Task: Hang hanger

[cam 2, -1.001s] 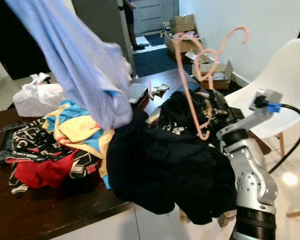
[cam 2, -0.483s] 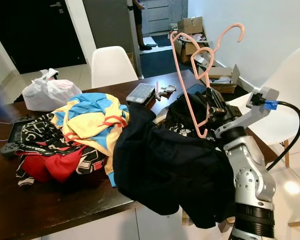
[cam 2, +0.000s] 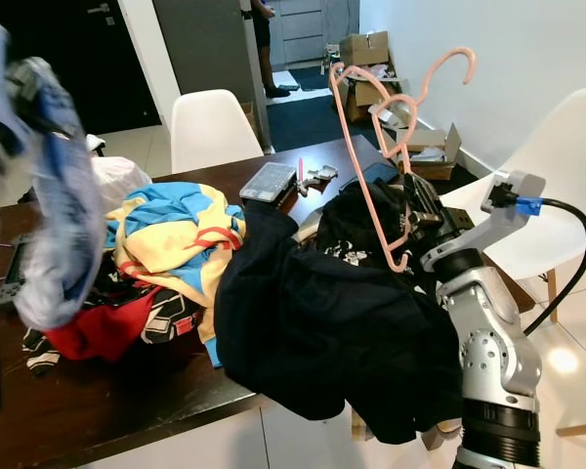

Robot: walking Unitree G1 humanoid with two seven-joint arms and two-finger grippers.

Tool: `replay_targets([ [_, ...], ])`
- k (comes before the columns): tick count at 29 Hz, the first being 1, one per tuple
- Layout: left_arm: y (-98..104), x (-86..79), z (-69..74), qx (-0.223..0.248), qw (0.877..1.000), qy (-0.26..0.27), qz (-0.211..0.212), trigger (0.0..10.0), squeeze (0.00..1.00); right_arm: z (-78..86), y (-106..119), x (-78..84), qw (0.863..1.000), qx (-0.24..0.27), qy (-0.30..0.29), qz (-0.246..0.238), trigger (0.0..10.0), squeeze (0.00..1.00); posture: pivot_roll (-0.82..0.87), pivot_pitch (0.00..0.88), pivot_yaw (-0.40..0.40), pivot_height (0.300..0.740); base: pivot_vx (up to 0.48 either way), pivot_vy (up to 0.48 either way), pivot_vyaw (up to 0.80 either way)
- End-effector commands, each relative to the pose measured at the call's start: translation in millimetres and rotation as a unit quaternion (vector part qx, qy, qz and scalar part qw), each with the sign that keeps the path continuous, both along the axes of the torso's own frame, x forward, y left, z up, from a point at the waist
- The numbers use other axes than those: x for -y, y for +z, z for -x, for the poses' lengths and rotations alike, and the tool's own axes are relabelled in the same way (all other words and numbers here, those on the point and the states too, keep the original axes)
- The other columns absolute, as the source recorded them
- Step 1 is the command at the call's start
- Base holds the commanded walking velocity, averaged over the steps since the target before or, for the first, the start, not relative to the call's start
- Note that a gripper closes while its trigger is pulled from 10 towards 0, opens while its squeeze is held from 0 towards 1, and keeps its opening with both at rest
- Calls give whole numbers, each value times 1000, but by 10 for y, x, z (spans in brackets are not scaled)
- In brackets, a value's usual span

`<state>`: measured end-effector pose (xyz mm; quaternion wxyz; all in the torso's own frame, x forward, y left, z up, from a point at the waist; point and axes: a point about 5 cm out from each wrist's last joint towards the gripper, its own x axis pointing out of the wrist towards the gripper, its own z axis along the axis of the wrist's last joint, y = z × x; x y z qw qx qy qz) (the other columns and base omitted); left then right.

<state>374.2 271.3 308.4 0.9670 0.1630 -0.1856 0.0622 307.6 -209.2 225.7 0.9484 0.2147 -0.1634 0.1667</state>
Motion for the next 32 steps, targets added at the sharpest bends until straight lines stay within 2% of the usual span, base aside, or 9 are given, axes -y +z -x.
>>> replay_targets([
  [1, -205, 146, -50, -37, 999, -33, 5, 10000, 0, 14, 10, -40, 1000, 0, 7, 17, 10000, 0, -105, 0, 67, 710, 0, 0, 0],
  [2, -205, 146, -50, -37, 999, -33, 5, 10000, 0, 14, 10, -40, 1000, 0, 7, 17, 10000, 0, -105, 0, 67, 710, 0, 0, 0],
  [3, -495, 532, -85, -88, 989, -121, -12, 10000, 0, 15, -1, -49, 1000, -4, 8, 26, 10000, 0, -105, 0, 65, 710, 0, 0, 0],
  [8, -671, 749, -59, -120, 976, -176, -37, 10000, 0, 15, -5, -60, 999, -5, 9, 32, 10000, 0, -106, 0, 61, 710, 0, 0, 0],
  [9, -712, 815, -33, -126, 971, -195, -50, 10000, 925, 15, -5, -61, 999, -6, 10, 33, 10000, 0, -105, 0, 59, 710, 0, 0, 0],
  [10, -733, 853, -9, -132, 967, -209, -61, 10000, 1000, 14, -4, -62, 999, -6, 11, 34, 10000, 0, -105, 0, 59, 710, 0, 0, 0],
  [16, -695, 828, 47, -135, 960, -219, -114, 10000, 1000, 10, -1, -63, 999, -6, 11, 35, 10000, 0, -105, 0, 59, 710, 0, 0, 0],
  [22, -550, 420, 233, -220, 935, -125, -250, 10000, 1000, 21, -15, -48, 999, -8, 10, 36, 10000, 0, -93, 0, 62, 710, 0, 0, 0],
  [32, -611, 38, 566, -311, 907, -61, -278, 10000, 1000, -4, -25, -75, 999, -12, 17, 36, 10000, 0, -60, 0, 45, 710, 0, 0, 0],
])
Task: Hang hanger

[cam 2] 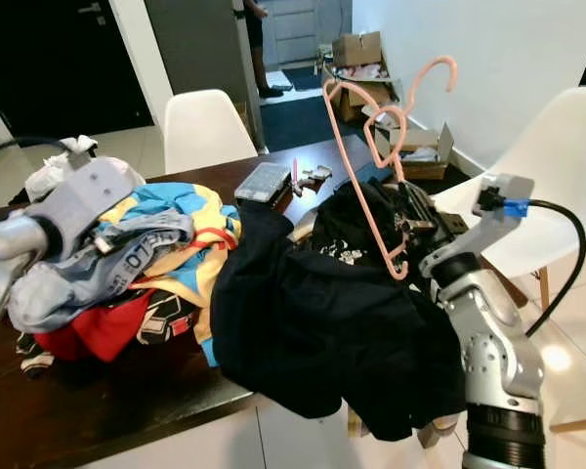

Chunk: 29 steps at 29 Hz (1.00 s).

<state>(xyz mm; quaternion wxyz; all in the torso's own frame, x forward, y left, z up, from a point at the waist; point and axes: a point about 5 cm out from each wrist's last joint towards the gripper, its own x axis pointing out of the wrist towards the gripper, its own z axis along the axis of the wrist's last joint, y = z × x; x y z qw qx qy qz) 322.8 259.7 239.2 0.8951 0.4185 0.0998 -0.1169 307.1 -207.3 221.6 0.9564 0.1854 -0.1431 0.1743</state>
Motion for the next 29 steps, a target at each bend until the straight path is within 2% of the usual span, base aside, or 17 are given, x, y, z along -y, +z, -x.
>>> replay_targets([
  [1, 53, -64, 149, -25, 1000, 3, -3, 10000, 1000, -15, 14, -54, 1000, 1, 13, 2, 10000, 0, -45, 0, 42, 710, 0, 0, 0],
  [4, 53, -64, 149, -25, 1000, 3, -3, 10000, 1000, -15, 14, -54, 1000, 1, 13, 2, 10000, 0, -45, 0, 42, 710, 0, 0, 0],
  [6, -112, 112, 322, -85, 995, -36, 26, 10000, 1000, -30, 12, -50, 1000, 0, 15, 2, 10000, 0, -38, 0, 41, 710, 0, 0, 0],
  [8, -246, 297, 413, -113, 991, -56, 53, 10000, 1000, -38, 19, -60, 1000, 1, 17, 2, 10000, 0, -38, 0, 40, 710, 0, 0, 0],
  [10, -275, 432, 431, -104, 990, -62, 66, 10000, 1000, -37, 20, -65, 1000, 1, 18, 1, 10000, 0, -37, 0, 40, 710, 0, 0, 0],
  [12, -273, 459, 435, -102, 991, -62, 68, 10000, 1000, -37, 20, -65, 1000, 1, 19, 1, 10000, 0, -37, 0, 40, 710, 0, 0, 0],
  [13, -258, 542, 442, -86, 992, -60, 73, 10000, 1000, -35, 18, -58, 1000, 0, 18, 2, 10000, 0, -35, 0, 41, 710, 0, 0, 0],
  [15, -258, 542, 442, -86, 992, -60, 73, 10000, 1000, -35, 18, -58, 1000, 0, 18, 2, 10000, 0, -35, 0, 41, 710, 0, 0, 0],
  [16, -261, 639, 466, -69, 993, -55, 77, 10000, 1000, -34, 17, -46, 1000, -1, 18, 2, 10000, 0, -34, 0, 39, 710, 0, 0, 0],
  [21, -287, 640, 484, -63, 995, -41, 66, 10000, 1000, -37, 16, -46, 1000, -1, 18, 2, 10000, 0, -35, 0, 38, 710, 0, 0, 0],
  [23, -346, 514, 511, -61, 997, 2, 41, 10000, 1000, -39, 12, -52, 1000, -1, 20, 2, 10000, 0, -33, 0, 35, 710, 0, 0, 0],
  [29, -491, 352, 528, -57, 996, 63, 13, 10000, 1000, -48, 15, -53, 1000, -1, 22, 3, 10000, 0, -33, 0, 33, 710, 0, 0, 0],
])
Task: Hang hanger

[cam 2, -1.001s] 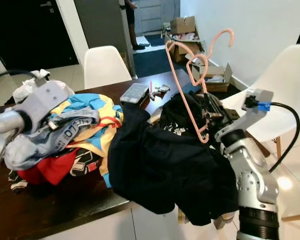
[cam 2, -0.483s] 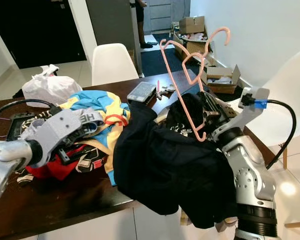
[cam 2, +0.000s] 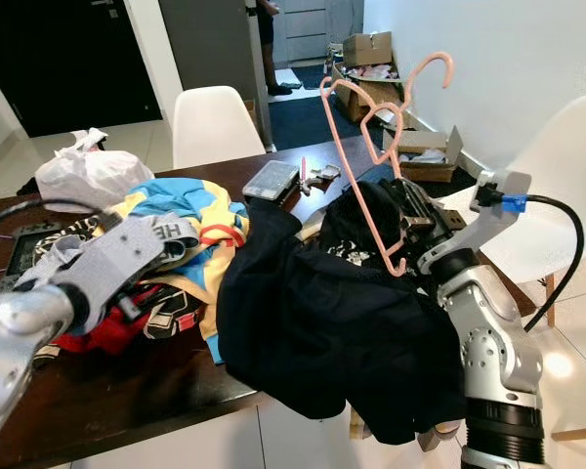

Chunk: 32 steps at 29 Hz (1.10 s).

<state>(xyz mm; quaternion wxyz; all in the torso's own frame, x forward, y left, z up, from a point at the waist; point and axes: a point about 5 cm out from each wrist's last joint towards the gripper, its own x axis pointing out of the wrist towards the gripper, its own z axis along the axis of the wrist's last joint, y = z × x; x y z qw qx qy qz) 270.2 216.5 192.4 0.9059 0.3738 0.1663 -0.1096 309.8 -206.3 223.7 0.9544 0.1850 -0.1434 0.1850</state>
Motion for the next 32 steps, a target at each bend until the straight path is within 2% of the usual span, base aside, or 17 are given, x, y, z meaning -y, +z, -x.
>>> replay_targets([
  [1, -22, -80, 2, 1, 999, 21, -25, 10000, 1000, -20, -6, -42, 1000, -3, 11, 1, 10000, 0, -33, 0, 33, 710, 0, 0, 0],
  [2, -47, -109, -17, 10, 999, 35, -27, 10000, 965, -25, -4, -42, 1000, -3, 12, 1, 10000, 0, -35, 0, 28, 710, 0, 0, 0],
  [3, -84, -137, -37, 16, 998, 51, -21, 10000, 165, -27, -1, -38, 1000, -3, 12, 2, 10000, 0, -38, 0, 26, 710, 0, 0, 0],
  [4, -116, -159, -53, 20, 998, 61, -18, 10000, 0, -28, 3, -35, 1000, -2, 12, 2, 10000, 0, -38, 0, 26, 710, 0, 0, 0],
  [7, -149, -178, -78, 23, 997, 72, -13, 10000, 0, -30, 7, -31, 1000, -2, 11, 3, 10000, 0, -41, 0, 25, 710, 0, 0, 0],
  [22, -199, -42, -246, 34, 999, 38, 11, 10000, 0, -9, 17, -28, 1000, 0, 8, 3, 10000, 0, -64, 0, 30, 710, 0, 0, 0],
  [23, -232, -21, -258, 30, 999, 32, 16, 431, 0, -6, 19, -25, 1000, 1, 7, 3, 10000, 0, -64, 0, 30, 710, 0, 0, 0],
  [24, -266, -12, -261, 25, 999, 29, 19, 0, 0, -2, 21, -20, 1000, 1, 7, 4, 10000, 0, -69, 0, 33, 710, 0, 0, 0],
  [32, -382, -65, -235, 4, 999, 29, 14, 0, 0, 13, 20, 0, 1000, 1, 3, 4, 10000, 0, -68, 0, 33, 710, 0, 0, 0],
])
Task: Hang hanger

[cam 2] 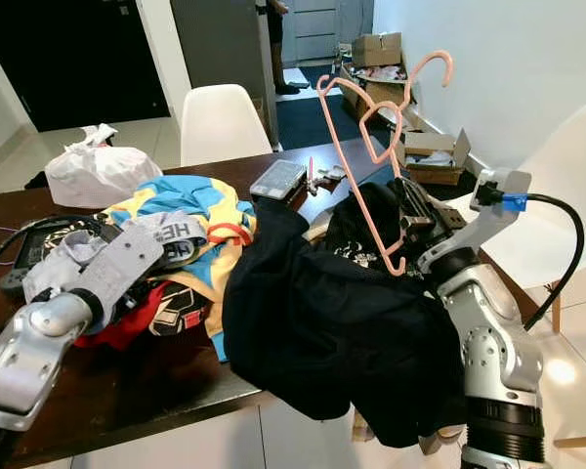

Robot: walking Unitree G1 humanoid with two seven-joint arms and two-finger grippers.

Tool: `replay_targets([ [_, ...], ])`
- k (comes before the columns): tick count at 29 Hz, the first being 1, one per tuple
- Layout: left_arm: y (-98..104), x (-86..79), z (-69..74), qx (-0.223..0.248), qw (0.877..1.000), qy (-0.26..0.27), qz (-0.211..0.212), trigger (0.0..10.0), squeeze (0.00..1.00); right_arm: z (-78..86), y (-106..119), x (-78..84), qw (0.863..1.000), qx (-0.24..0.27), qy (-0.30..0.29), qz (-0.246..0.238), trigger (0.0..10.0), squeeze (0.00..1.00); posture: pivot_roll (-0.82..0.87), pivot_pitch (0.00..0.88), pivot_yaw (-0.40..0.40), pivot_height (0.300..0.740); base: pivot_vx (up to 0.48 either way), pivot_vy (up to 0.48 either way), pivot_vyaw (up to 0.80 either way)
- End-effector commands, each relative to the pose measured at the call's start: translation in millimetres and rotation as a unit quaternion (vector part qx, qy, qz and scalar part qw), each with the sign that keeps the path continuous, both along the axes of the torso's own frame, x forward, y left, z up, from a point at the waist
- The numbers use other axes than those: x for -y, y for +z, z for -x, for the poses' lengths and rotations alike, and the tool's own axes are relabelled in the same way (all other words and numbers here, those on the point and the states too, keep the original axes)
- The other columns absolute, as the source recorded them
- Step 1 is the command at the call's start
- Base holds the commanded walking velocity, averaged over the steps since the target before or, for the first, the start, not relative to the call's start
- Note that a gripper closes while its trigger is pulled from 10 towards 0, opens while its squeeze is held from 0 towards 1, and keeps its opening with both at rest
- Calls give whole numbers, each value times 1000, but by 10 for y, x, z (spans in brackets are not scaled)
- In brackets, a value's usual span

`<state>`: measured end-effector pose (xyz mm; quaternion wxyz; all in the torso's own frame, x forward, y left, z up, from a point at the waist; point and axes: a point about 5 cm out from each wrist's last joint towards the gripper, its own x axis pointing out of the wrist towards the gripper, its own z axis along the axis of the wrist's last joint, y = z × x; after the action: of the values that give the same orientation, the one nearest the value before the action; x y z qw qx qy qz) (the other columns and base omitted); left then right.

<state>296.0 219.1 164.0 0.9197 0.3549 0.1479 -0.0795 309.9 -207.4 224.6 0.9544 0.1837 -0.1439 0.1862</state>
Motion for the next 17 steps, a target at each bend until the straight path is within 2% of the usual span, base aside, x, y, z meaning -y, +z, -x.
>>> replay_targets([
  [1, -99, -50, 28, -25, 1000, 5, -5, 0, 0, 12, 13, -10, 1000, 0, 2, 2, 10000, 0, -68, 0, 33, 710, 0, 0, 0],
  [7, -15, -135, 19, -18, 1000, 13, -12, 0, 0, 4, 9, -11, 1000, 0, 1, 1, 10000, 0, -63, 0, 32, 710, 0, 0, 0],
  [10, 340, -238, -45, 21, 999, 2, 32, 0, 0, -6, 6, -17, 1000, -1, 1, 0, 10000, 0, -59, 0, 31, 710, 0, 0, 0],
  [11, 340, -238, -45, 21, 999, 2, 32, 0, 0, -6, 6, -17, 1000, -1, 1, 0, 10000, 0, -59, 0, 31, 710, 0, 0, 0],
  [12, 537, -276, -66, 40, 997, -9, 65, 0, 0, -9, 3, -19, 1000, -1, 1, -1, 10000, 0, -56, 0, 30, 710, 0, 0, 0],
  [14, 537, -276, -66, 40, 997, -9, 65, 0, 0, -9, 3, -19, 1000, -1, 1, -1, 10000, 0, -56, 0, 30, 710, 0, 0, 0],
  [15, 658, -295, -73, 51, 995, -17, 87, 0, 0, -11, 2, -20, 1000, -1, 1, -1, 10000, 0, -56, 0, 30, 710, 0, 0, 0],
  [16, 1064, -353, -68, 86, 988, -64, 115, 0, 0, -18, 0, -24, 1000, 0, 2, -5, 10000, 0, -41, 0, 30, 710, 0, 0, 0],
  [17, 1356, -385, -28, 113, 980, -102, 128, 0, 0, -24, -3, -27, 1000, 0, 2, -8, 10000, 0, -37, 0, 30, 710, 0, 0, 0],
])
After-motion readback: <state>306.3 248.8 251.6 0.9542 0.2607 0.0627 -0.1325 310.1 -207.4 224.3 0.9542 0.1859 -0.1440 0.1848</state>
